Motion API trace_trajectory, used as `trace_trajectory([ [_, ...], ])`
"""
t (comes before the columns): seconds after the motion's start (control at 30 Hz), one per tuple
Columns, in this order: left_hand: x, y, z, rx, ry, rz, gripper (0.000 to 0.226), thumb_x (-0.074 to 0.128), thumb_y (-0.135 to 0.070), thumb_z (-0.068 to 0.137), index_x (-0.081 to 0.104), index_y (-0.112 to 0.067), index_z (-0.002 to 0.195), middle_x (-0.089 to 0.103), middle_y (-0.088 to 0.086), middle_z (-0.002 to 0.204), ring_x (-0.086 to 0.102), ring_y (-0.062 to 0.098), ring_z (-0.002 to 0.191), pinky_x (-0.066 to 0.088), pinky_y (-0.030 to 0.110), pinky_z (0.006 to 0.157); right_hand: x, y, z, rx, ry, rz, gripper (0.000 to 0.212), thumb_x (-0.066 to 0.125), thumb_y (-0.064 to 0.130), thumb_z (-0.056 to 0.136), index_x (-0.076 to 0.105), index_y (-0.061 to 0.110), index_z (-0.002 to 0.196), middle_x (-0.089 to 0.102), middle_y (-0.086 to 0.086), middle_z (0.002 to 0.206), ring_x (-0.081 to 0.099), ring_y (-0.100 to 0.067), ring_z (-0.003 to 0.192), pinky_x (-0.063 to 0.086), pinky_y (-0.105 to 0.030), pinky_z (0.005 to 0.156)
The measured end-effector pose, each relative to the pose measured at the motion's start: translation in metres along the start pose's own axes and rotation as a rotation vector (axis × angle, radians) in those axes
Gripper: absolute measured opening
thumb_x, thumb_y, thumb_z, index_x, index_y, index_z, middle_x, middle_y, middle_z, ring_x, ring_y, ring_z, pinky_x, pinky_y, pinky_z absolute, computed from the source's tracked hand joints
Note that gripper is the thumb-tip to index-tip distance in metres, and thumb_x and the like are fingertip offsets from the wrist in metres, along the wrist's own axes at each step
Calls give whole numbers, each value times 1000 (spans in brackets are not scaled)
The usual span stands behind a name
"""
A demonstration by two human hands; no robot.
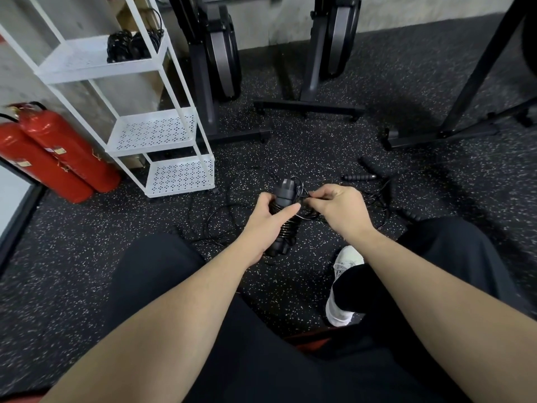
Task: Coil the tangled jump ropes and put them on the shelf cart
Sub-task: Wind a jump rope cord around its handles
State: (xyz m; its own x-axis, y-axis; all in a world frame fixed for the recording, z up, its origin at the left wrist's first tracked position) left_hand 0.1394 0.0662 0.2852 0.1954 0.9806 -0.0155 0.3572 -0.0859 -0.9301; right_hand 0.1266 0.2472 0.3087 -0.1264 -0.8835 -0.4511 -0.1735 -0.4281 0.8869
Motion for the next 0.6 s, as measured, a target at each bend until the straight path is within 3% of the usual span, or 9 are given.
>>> trace_trajectory([
  [0.13,-1,-3,0,-4,7,-2,29,73,-35,95,53,-26,115,72,5,108,73,22,86,62,50,82,-2,7,-1,-36,50,110,7,84,21,84,78,22,83,76,6,80,60,0,62,47,-19,61],
  [0.17,0,-4,-1,-7,17,-13,29,72,-35,95,53,-25,115,73,5,107,74,22,86,61,49,81,-2,9,-1,-35,71,133,5,83,20,84,78,19,85,76,6,78,59,-4,63,47,-21,61],
  [0.27,0,-6,-3,6,26,14,30,71,-43,95,55,-29,116,73,6,113,73,26,98,62,50,85,-2,13,-1,-58,89,129,7,82,16,85,78,11,88,73,8,75,51,5,51,39,-12,52],
  [0.37,3,-5,-5,-18,37,8,37,71,-58,86,57,-33,110,74,11,111,74,36,98,61,59,84,-2,13,-2,-81,103,146,7,82,16,85,78,10,87,74,7,76,54,4,55,42,-13,55],
  [0.5,3,-1,-2,-56,43,18,32,67,-70,77,61,-43,92,75,13,109,74,41,98,58,64,89,1,16,-5,-108,133,116,2,79,15,87,78,16,88,76,6,81,55,6,55,41,-10,56],
  [0.6,5,1,-1,-80,72,39,29,67,-65,83,61,-41,97,75,14,110,74,41,96,57,64,91,1,14,-8,-134,70,122,19,79,16,88,76,33,80,77,13,83,65,-1,70,49,-15,65],
])
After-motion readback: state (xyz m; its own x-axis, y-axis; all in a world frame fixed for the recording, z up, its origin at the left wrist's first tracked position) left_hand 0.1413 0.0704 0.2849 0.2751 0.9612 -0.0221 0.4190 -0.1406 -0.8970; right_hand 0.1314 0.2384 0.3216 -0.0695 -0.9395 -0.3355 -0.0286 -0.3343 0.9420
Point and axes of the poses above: each hand's wrist, its own z-axis towards the middle knuckle, its own x-axis out of the palm, y = z × x, the point moved 9 cm from there along z, towards the middle knuckle
